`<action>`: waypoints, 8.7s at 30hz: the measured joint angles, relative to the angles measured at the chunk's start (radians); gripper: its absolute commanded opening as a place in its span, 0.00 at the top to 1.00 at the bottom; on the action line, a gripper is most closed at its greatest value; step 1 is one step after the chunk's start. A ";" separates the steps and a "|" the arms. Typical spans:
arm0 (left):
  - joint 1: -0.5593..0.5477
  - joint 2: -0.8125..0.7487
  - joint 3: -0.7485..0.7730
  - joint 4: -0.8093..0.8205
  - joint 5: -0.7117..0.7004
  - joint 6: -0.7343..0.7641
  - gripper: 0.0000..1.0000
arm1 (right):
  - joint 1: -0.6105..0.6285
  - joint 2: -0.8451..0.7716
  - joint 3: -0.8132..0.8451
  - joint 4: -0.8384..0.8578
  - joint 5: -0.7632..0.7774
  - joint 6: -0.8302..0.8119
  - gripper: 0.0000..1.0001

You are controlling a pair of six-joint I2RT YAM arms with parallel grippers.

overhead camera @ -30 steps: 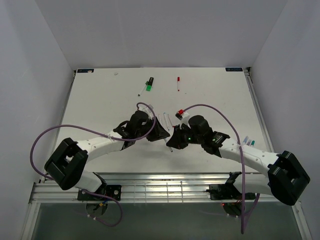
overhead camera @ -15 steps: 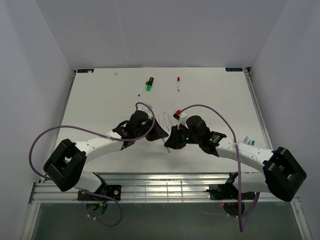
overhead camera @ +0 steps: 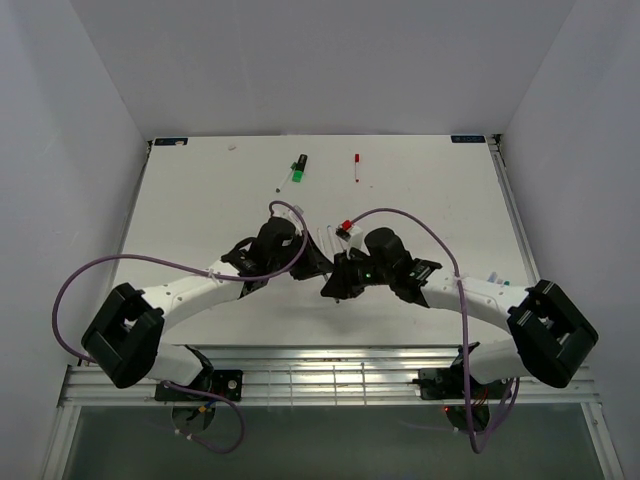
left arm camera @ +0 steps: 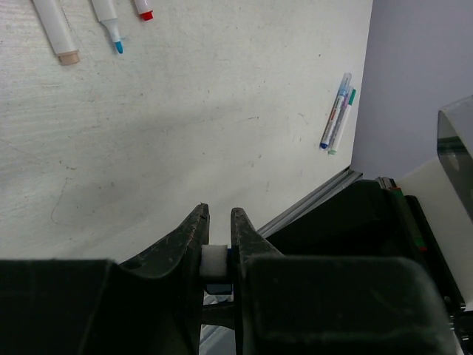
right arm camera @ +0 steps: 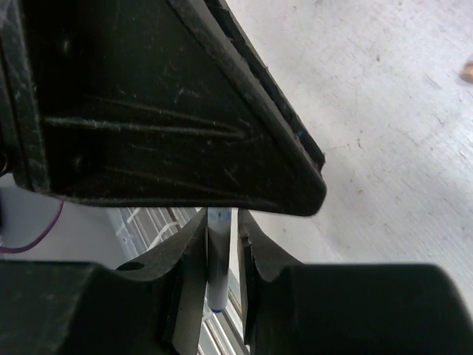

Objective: Open the pen caps

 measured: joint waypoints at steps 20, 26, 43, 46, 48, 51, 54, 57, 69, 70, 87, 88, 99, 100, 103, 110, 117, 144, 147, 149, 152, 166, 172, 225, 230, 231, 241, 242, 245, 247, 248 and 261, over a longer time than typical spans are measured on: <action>0.057 -0.040 0.084 -0.259 -0.206 -0.197 1.00 | 0.268 0.136 0.249 -0.191 0.669 -0.115 0.92; 0.113 -0.106 0.052 -0.239 -0.132 -0.192 1.00 | 0.269 0.119 0.247 -0.138 0.637 -0.175 0.92; 0.223 -0.298 0.030 -0.151 -0.288 0.116 1.00 | -0.027 0.055 -0.050 0.105 -0.264 -0.063 0.92; 0.223 -0.208 0.097 -0.241 -0.367 0.098 1.00 | -0.040 0.050 -0.021 0.052 -0.209 -0.077 0.92; 0.232 -0.181 0.102 -0.299 -0.409 0.092 1.00 | -0.079 0.050 0.010 0.013 -0.158 -0.083 0.92; 0.257 -0.168 0.087 -0.359 -0.446 0.097 1.00 | -0.165 0.050 0.061 -0.033 -0.059 -0.095 0.92; 0.287 -0.169 0.060 -0.380 -0.472 0.114 1.00 | -0.233 0.076 0.123 -0.069 0.046 -0.117 0.92; 0.318 -0.158 0.042 -0.387 -0.482 0.143 1.00 | -0.270 0.160 0.217 -0.106 0.146 -0.156 0.92; 0.413 0.107 0.039 -0.324 -0.383 0.257 1.00 | -0.337 0.493 0.417 -0.190 0.292 -0.277 0.92; 0.418 0.126 0.039 -0.314 -0.377 0.263 1.00 | -0.337 0.508 0.428 -0.193 0.295 -0.284 0.92; 0.442 0.210 0.053 -0.245 -0.354 0.289 0.62 | -0.335 0.558 0.453 -0.158 0.243 -0.296 0.72; 0.443 0.212 0.055 -0.243 -0.351 0.290 0.61 | -0.335 0.559 0.453 -0.155 0.240 -0.294 0.70; 0.453 0.211 0.060 -0.236 -0.344 0.282 0.51 | -0.327 0.560 0.454 -0.146 0.221 -0.283 0.64; 0.454 0.210 0.060 -0.238 -0.344 0.282 0.50 | -0.327 0.560 0.454 -0.146 0.220 -0.283 0.64; 0.456 0.193 0.060 -0.257 -0.345 0.279 0.41 | -0.327 0.560 0.454 -0.146 0.220 -0.282 0.63; 0.458 0.096 0.064 -0.285 -0.328 0.265 0.25 | -0.346 0.488 0.448 -0.167 0.227 -0.258 0.59; 0.458 0.001 0.100 -0.316 -0.297 0.266 0.18 | -0.472 0.318 0.457 -0.224 0.249 -0.232 0.55; 0.453 -0.182 -0.024 -0.119 -0.067 0.212 0.13 | -0.482 1.084 1.394 -0.346 0.418 -0.418 0.37; 0.453 -0.180 -0.038 -0.100 -0.058 0.205 0.13 | -0.465 1.121 1.418 -0.347 0.426 -0.419 0.39; 0.453 -0.177 -0.041 -0.097 -0.052 0.200 0.13 | -0.455 1.152 1.451 -0.349 0.439 -0.419 0.40; 0.453 -0.175 -0.041 -0.088 -0.043 0.195 0.13 | -0.443 1.188 1.487 -0.348 0.464 -0.419 0.42; 0.452 -0.176 -0.060 -0.061 -0.020 0.191 0.13 | -0.431 1.249 1.543 -0.369 0.523 -0.404 0.61; 0.452 -0.176 -0.060 -0.061 -0.018 0.191 0.13 | -0.431 1.249 1.543 -0.375 0.524 -0.385 0.78; 0.268 -0.086 0.027 -0.034 0.138 -0.058 0.25 | 0.098 0.036 0.380 -0.336 0.363 -0.121 0.92; 0.268 -0.085 0.018 -0.010 0.134 -0.084 0.44 | 0.098 0.038 0.369 -0.315 0.358 -0.114 0.92; 0.268 -0.085 0.013 -0.003 0.134 -0.086 0.49 | 0.098 0.040 0.368 -0.313 0.356 -0.114 0.92; 0.268 -0.085 0.010 0.009 0.134 -0.085 0.68 | 0.098 0.062 0.369 -0.266 0.354 -0.103 0.92; 0.268 -0.085 0.010 0.006 0.133 -0.082 0.72 | 0.098 0.069 0.369 -0.264 0.352 -0.103 0.92; 0.268 -0.085 0.010 0.000 0.130 -0.079 0.78 | 0.098 0.083 0.369 -0.262 0.347 -0.099 0.92; 0.268 -0.088 0.010 -0.003 0.129 -0.078 0.86 | 0.098 0.087 0.370 -0.259 0.347 -0.098 0.92; 0.268 -0.089 0.009 -0.002 0.128 -0.078 0.89 | 0.098 0.089 0.372 -0.258 0.345 -0.099 0.92; 0.268 -0.084 0.046 -0.004 0.173 -0.016 1.00 | -0.015 0.101 0.383 -0.257 0.129 -0.138 0.58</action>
